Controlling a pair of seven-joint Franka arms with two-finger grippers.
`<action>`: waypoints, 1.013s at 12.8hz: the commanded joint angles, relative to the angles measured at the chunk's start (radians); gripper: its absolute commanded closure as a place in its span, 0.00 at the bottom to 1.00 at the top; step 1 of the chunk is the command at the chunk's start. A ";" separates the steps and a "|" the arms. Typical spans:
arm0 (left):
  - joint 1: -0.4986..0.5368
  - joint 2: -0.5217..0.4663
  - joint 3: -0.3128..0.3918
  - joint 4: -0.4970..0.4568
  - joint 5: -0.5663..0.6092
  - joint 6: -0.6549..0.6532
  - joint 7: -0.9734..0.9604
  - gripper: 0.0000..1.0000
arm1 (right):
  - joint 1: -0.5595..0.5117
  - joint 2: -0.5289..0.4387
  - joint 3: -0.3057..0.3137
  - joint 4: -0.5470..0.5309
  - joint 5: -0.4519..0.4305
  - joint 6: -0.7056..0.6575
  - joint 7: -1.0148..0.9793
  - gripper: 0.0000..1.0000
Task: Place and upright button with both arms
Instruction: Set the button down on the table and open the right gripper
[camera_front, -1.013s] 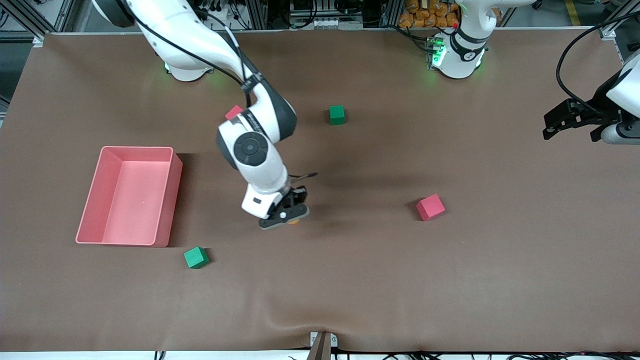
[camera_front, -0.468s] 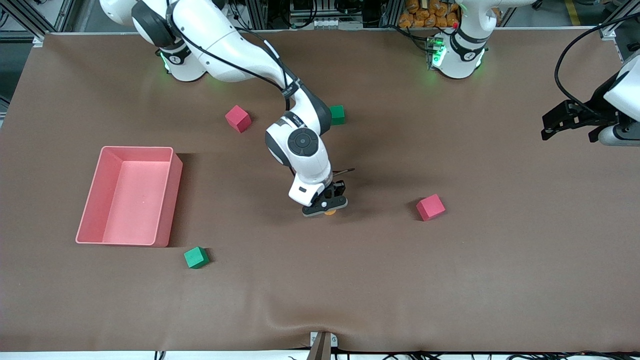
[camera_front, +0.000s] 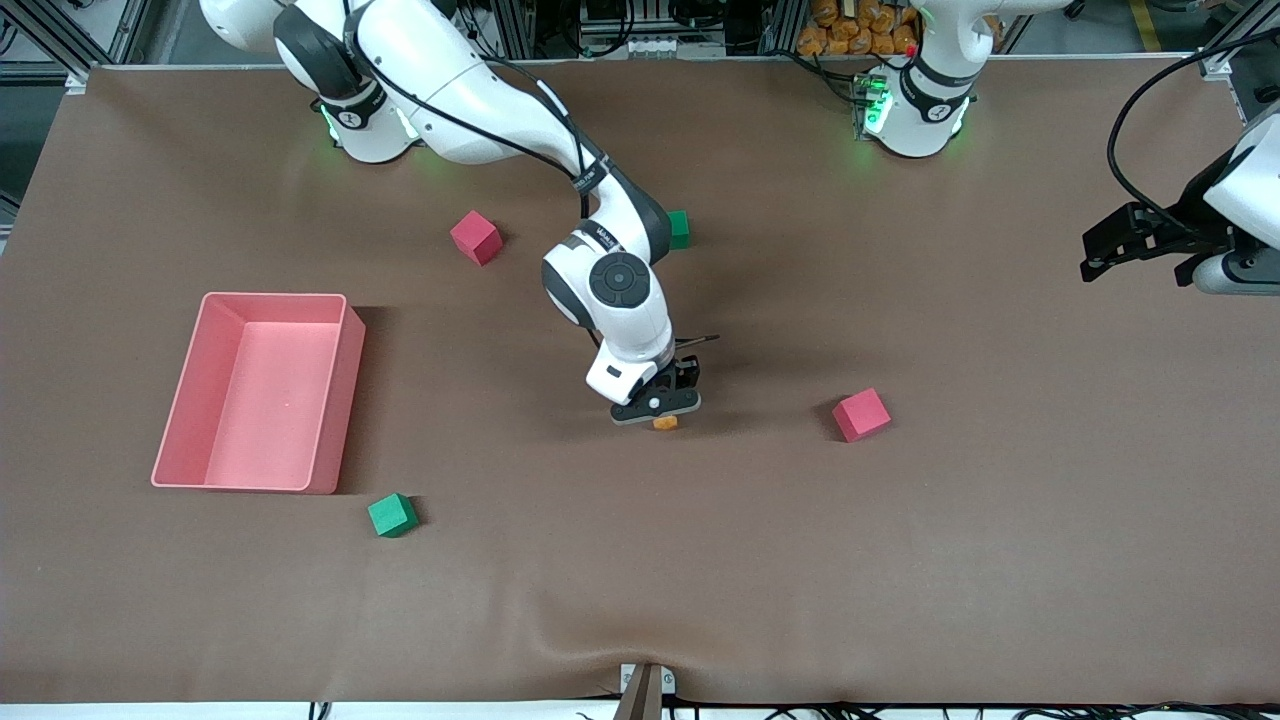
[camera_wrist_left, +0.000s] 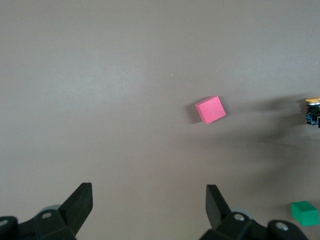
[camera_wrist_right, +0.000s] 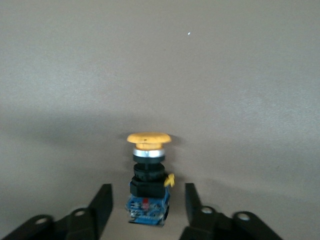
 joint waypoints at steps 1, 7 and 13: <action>0.003 0.003 -0.003 0.010 -0.004 -0.014 0.015 0.00 | 0.013 0.018 -0.011 0.037 -0.002 -0.013 0.020 0.00; 0.000 0.024 -0.003 0.013 -0.005 -0.014 0.012 0.00 | -0.049 -0.021 -0.013 0.028 0.003 -0.062 0.001 0.00; -0.063 0.115 -0.014 0.048 -0.059 -0.008 -0.009 0.00 | -0.177 -0.250 -0.008 -0.206 0.029 -0.195 -0.084 0.00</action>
